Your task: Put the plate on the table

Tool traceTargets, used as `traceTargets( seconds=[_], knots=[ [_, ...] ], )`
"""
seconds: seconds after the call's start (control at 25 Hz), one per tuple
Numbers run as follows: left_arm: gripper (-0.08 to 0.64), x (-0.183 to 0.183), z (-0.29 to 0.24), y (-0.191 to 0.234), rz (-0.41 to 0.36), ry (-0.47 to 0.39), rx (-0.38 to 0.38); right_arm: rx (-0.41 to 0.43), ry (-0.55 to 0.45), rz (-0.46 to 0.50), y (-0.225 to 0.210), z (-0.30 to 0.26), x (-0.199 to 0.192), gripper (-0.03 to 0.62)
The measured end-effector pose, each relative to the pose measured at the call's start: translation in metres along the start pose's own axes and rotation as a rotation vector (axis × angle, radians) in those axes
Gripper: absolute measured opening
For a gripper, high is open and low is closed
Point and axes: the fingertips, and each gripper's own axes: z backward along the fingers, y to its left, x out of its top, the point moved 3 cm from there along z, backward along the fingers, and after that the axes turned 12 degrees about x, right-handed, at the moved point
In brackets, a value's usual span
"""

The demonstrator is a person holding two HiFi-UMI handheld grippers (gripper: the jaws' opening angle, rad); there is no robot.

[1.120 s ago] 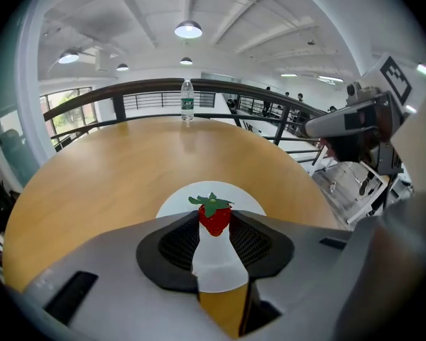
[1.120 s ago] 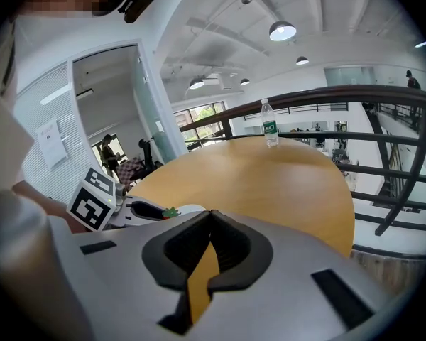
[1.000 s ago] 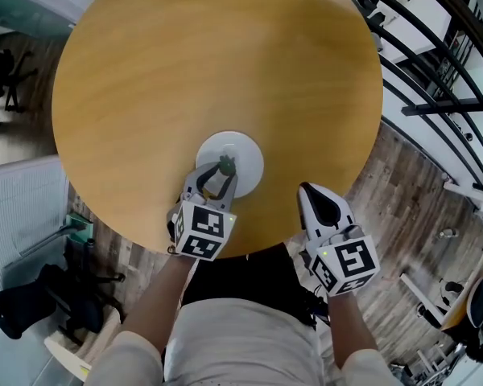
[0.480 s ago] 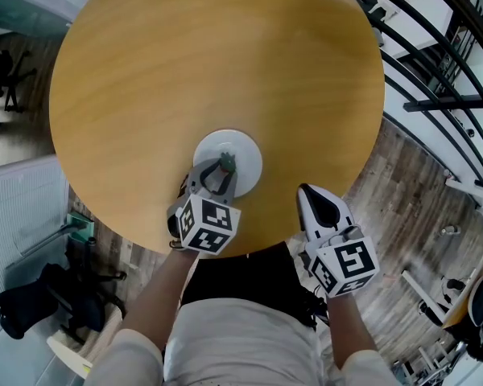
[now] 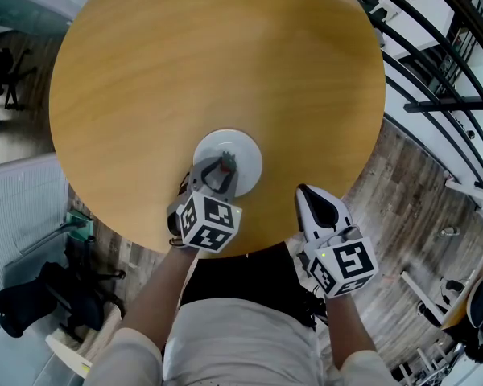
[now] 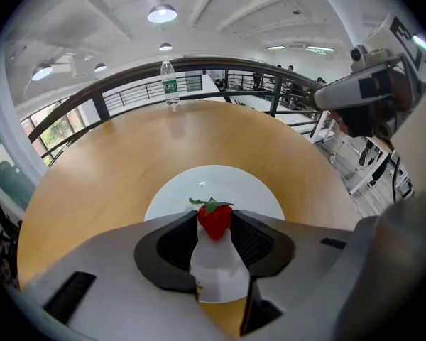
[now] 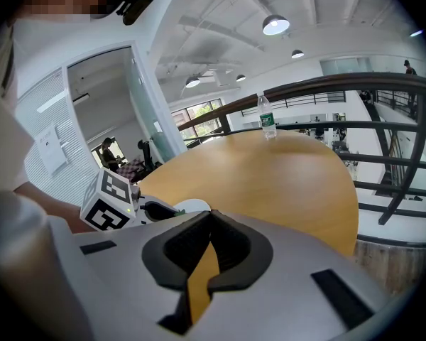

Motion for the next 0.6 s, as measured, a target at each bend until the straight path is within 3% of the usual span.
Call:
traceTargets(
  seconds=[0.48,0.6],
  knots=[
    [0.196,-0.001,0.015,0.005,0.018,-0.019,0.011,-0.006,-0.01,0.013,0.003,0.009,0.009,0.02],
    [0.196,-0.002,0.031,0.011,0.053,-0.047,0.027,0.004,-0.009,0.034,0.013,0.011,0.011,0.02]
  ],
)
